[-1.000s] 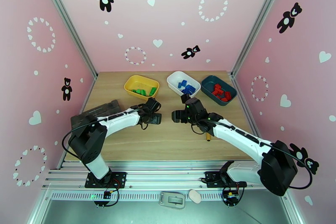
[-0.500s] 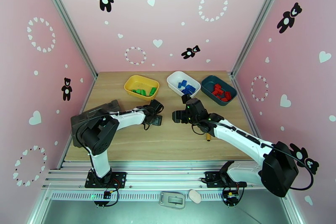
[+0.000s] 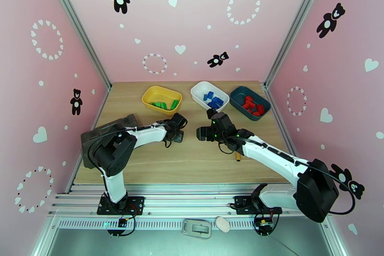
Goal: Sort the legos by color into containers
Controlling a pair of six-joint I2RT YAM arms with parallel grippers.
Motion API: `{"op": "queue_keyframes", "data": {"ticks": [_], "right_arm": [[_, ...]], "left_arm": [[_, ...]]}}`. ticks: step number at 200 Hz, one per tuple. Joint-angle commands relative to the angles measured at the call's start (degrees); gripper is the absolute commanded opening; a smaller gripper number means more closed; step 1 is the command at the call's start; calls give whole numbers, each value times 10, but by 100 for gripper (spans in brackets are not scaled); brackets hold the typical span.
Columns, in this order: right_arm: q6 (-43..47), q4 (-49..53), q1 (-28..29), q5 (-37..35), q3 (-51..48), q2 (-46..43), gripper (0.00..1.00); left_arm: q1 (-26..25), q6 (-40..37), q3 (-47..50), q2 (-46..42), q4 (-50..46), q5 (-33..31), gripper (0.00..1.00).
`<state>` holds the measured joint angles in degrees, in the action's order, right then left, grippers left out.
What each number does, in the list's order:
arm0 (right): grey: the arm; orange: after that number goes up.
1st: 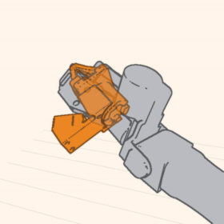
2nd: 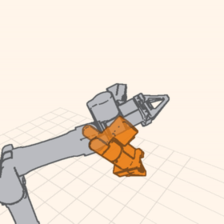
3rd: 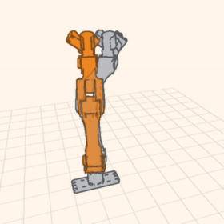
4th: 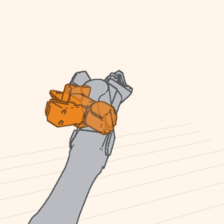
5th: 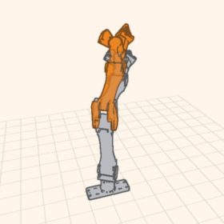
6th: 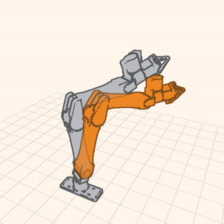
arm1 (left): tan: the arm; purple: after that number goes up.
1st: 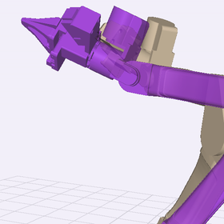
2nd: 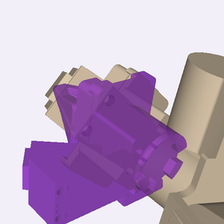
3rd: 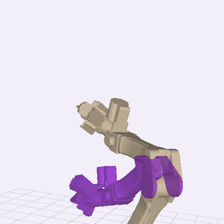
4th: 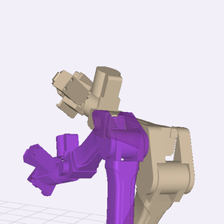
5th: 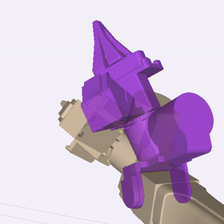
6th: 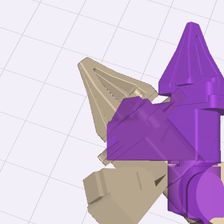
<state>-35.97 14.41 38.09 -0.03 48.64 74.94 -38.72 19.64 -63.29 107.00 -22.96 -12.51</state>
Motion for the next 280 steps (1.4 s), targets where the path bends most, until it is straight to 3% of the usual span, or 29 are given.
{"op": "queue_keyframes", "data": {"ticks": [1, 64, 99, 176, 187, 218, 247, 280], "right_arm": [[-3, -1, 2, 4, 20, 8, 79], [1, 3, 3, 1, 24, 10, 79], [0, 0, 2, 4, 26, 15, 79], [3, 13, 2, 3, 32, 4, 79], [5, 17, 2, 1, 32, 0, 79], [13, 29, 2, -7, 35, -11, 79], [18, 32, 0, -10, 38, -7, 80], [27, 40, -2, -18, 53, 5, 84]], "left_arm": [[5, -6, -8, 6, -8, -4, 48], [5, -7, -26, -62, -32, -14, 47], [30, -17, -73, -79, -52, -15, 47], [134, -23, -286, 47, -103, 23, 47], [144, -23, -311, 67, -110, 29, 51], [153, -24, -348, 100, -126, 23, 81], [152, -13, -307, 63, -104, 28, 89], [139, 0, -197, -28, -41, 21, 94]]}}
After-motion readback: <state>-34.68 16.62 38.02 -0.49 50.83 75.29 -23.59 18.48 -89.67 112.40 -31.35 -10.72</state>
